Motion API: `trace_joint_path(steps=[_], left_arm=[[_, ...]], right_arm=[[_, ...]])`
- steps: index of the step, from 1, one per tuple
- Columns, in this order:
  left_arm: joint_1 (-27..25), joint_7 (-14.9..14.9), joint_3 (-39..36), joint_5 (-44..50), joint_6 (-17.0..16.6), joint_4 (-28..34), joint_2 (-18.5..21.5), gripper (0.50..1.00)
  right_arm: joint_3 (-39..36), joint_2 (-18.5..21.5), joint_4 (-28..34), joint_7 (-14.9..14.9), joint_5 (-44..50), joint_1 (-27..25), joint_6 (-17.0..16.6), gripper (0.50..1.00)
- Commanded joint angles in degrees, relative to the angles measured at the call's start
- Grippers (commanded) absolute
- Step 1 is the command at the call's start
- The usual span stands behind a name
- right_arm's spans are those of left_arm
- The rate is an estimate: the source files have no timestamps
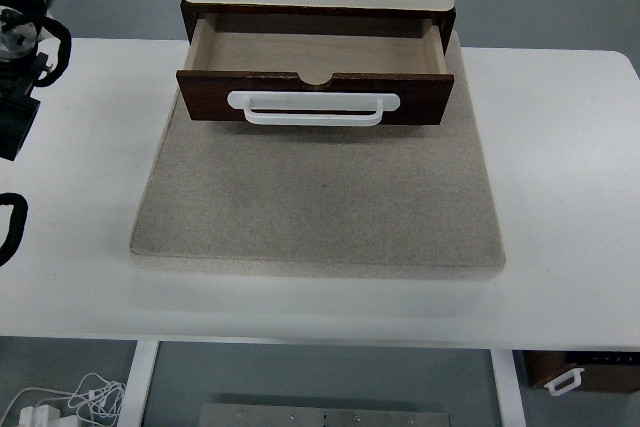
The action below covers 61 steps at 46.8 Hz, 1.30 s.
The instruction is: Close the drawer under the combination cabinet
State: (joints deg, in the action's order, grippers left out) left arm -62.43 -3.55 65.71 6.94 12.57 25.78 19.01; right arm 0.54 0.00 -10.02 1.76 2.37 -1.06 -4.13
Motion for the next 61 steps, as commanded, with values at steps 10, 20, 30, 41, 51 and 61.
trace_joint_path(steps=[10, 20, 30, 41, 51, 61], left_arm=[[-1.3, 0.3, -2.4, 0.0, 0.1, 8.6, 6.8, 0.996], [-3.3, -0.1, -2.3, -0.5, -0.1, 11.7, 8.9, 0.996], [-5.2, 0.0, -2.3, -0.7, 0.7, 15.7, 11.2, 0.996], [-7.1, 0.0, -4.8, -6.7, 3.4, 21.1, 12.0, 0.996], [-6.6, 0.7, -5.2, -7.2, 4.6, 29.2, 13.8, 0.996], [-6.7, 0.4, -10.3, -7.2, 5.8, 37.9, 17.5, 0.996]], right_arm=[[0.0, 0.0, 0.0, 0.0, 0.0, 0.0, 0.0, 0.952], [0.0, 0.0, 0.0, 0.0, 0.0, 0.0, 0.0, 0.952], [0.0, 0.0, 0.0, 0.0, 0.0, 0.0, 0.0, 0.952], [0.0, 0.0, 0.0, 0.0, 0.0, 0.0, 0.0, 0.952], [0.0, 0.0, 0.0, 0.0, 0.0, 0.0, 0.0, 0.952], [0.0, 0.0, 0.0, 0.0, 0.0, 0.0, 0.0, 0.952]])
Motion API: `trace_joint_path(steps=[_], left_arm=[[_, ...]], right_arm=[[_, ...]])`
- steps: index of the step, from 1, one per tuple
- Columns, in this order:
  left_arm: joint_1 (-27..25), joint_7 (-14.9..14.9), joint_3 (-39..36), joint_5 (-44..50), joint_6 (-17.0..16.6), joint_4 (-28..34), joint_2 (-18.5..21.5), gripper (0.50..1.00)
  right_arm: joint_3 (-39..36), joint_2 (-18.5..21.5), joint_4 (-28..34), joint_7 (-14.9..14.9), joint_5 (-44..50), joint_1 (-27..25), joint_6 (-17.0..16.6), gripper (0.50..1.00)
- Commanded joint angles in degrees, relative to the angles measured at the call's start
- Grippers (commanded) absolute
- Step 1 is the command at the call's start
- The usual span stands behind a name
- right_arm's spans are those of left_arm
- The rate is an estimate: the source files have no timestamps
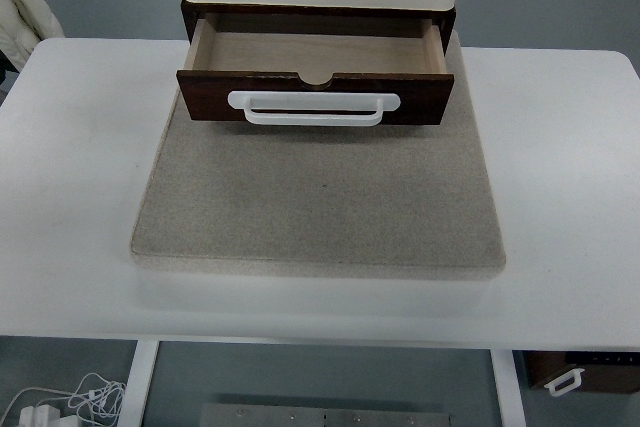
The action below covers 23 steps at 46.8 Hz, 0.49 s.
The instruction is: Close the drawer under the combination cabinet
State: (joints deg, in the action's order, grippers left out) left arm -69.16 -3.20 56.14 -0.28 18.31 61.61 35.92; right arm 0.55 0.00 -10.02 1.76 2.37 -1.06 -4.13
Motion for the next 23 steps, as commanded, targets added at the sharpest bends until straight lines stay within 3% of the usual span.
trace_joint_path(steps=[1, 14, 23], left_arm=[[0.0, 0.0, -0.9, 0.0, 0.1, 2.6, 0.6, 0.996], [-2.1, 0.0, -11.0, 0.0, -0.2, 13.4, 3.4, 0.996], [-5.5, 0.0, -18.3, -1.2, -0.2, 18.1, 3.2, 0.996]], right_arm=[[0.0, 0.0, 0.0, 0.0, 0.0, 0.0, 0.0, 0.952], [0.0, 0.0, 0.0, 0.0, 0.0, 0.0, 0.0, 0.952], [0.0, 0.0, 0.0, 0.0, 0.0, 0.0, 0.0, 0.952]])
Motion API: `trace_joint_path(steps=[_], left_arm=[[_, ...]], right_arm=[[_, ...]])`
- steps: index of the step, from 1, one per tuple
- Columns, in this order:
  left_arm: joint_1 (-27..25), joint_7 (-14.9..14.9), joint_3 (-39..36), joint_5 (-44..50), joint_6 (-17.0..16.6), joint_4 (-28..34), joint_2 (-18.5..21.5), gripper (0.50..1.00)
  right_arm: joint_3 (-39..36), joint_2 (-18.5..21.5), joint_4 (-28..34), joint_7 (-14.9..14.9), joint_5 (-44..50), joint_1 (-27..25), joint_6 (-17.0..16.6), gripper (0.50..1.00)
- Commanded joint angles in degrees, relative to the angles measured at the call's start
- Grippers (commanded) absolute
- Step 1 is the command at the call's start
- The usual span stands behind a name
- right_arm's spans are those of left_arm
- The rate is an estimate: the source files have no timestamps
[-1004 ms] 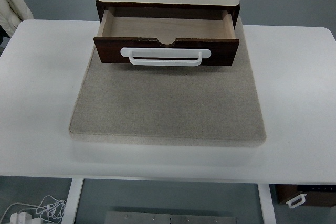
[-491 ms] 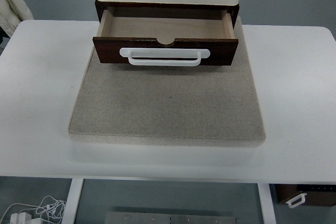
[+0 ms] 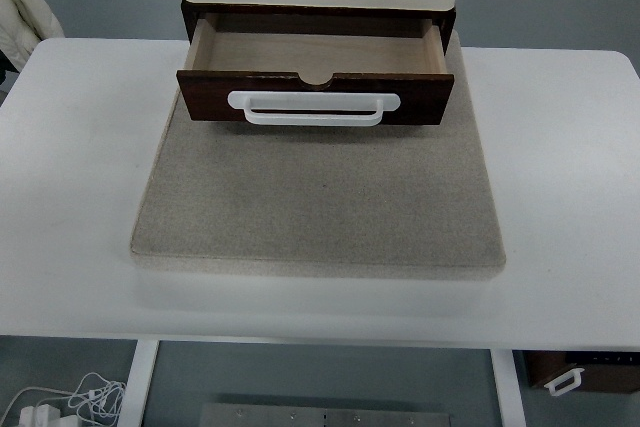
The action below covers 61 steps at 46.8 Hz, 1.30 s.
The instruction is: Close the drawer under the combination cabinet
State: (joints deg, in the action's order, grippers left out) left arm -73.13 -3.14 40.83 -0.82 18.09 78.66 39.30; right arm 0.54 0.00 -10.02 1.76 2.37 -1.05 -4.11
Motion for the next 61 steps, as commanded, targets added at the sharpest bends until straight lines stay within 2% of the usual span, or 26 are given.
trace_joint_path(steps=[1, 10, 37, 49, 57, 61], left_arm=[[-2.2, 0.1, -4.1, -0.9, 0.1, 1.2, -0.3, 0.996], [-5.5, 0.0, -12.6, -4.4, 0.1, 5.4, -1.6, 0.996], [-6.8, 0.8, -29.9, -15.3, -0.5, 12.0, -6.3, 0.996], [-6.5, 8.7, -33.6, -17.5, 0.4, 12.1, -8.4, 0.996], [-7.1, 16.9, -36.1, -17.6, 1.8, 12.1, -8.9, 0.996], [-7.3, 20.1, -36.3, -17.7, 2.3, 11.9, -8.9, 0.996]], right_arm=[[0.0, 0.0, 0.0, 0.0, 0.0, 0.0, 0.1, 0.952], [0.0, 0.0, 0.0, 0.0, 0.0, 0.0, 0.1, 0.952], [0.0, 0.0, 0.0, 0.0, 0.0, 0.0, 0.0, 0.952], [0.0, 0.0, 0.0, 0.0, 0.0, 0.0, 0.0, 0.952], [0.0, 0.0, 0.0, 0.0, 0.0, 0.0, 0.1, 0.952], [0.0, 0.0, 0.0, 0.0, -0.1, 0.0, 0.1, 0.952]])
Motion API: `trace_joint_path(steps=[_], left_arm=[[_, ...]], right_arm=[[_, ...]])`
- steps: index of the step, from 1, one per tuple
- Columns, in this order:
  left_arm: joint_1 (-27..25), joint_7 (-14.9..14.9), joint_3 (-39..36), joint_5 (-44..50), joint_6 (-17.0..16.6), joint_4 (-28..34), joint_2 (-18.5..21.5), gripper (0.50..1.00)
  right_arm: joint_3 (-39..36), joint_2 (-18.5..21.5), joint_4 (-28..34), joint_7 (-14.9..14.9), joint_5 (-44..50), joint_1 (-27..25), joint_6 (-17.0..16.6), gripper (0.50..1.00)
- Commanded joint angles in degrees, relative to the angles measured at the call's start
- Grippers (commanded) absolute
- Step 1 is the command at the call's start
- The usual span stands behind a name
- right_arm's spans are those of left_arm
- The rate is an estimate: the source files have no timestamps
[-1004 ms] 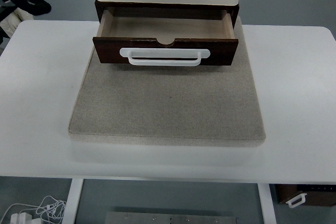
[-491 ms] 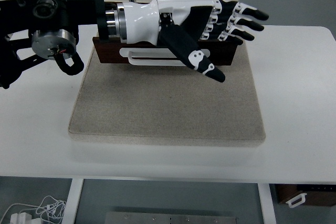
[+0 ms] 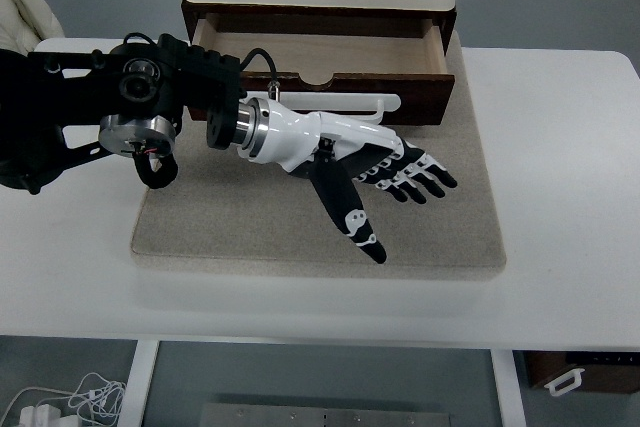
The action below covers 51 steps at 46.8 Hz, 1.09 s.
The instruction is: Close the drawer under the combination cabinet
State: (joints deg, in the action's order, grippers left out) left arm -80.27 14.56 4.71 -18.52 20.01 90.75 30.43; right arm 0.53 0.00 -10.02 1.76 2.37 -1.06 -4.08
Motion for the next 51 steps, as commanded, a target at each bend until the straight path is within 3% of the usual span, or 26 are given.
trace_joint_path(steps=[1, 9, 15, 21, 30, 35, 51], left_arm=[[-0.2, 2.9, -0.4, 0.0, 0.5, -0.2, 0.0, 0.996], [-2.9, 8.9, -2.5, 0.0, 0.8, -0.4, -0.6, 0.996], [-5.2, 13.6, -4.3, 0.0, 3.9, -0.6, -1.2, 0.999], [-6.5, 16.6, -5.1, -0.7, 4.6, -1.2, -1.3, 0.999], [-7.7, 18.8, -6.7, -3.3, 4.9, -5.6, -4.7, 0.999], [-7.8, 18.9, -6.7, -6.3, 7.2, -8.3, -6.0, 0.999], [-9.4, 19.9, -7.2, -10.2, 8.2, -10.2, -7.5, 0.996]], right_arm=[[0.0, 0.0, 0.0, 0.0, 0.0, 0.0, -0.1, 0.952], [0.0, 0.0, 0.0, 0.0, -0.1, 0.0, 0.0, 0.952], [0.0, 0.0, 0.0, 0.0, 0.0, 0.0, -0.1, 0.952], [0.0, 0.0, 0.0, 0.0, 0.0, 0.0, -0.1, 0.952], [0.0, 0.0, 0.0, 0.0, -0.1, 0.0, -0.1, 0.952], [0.0, 0.0, 0.0, 0.0, 0.0, 0.0, -0.1, 0.952], [0.0, 0.0, 0.0, 0.0, 0.0, 0.0, -0.1, 0.952]])
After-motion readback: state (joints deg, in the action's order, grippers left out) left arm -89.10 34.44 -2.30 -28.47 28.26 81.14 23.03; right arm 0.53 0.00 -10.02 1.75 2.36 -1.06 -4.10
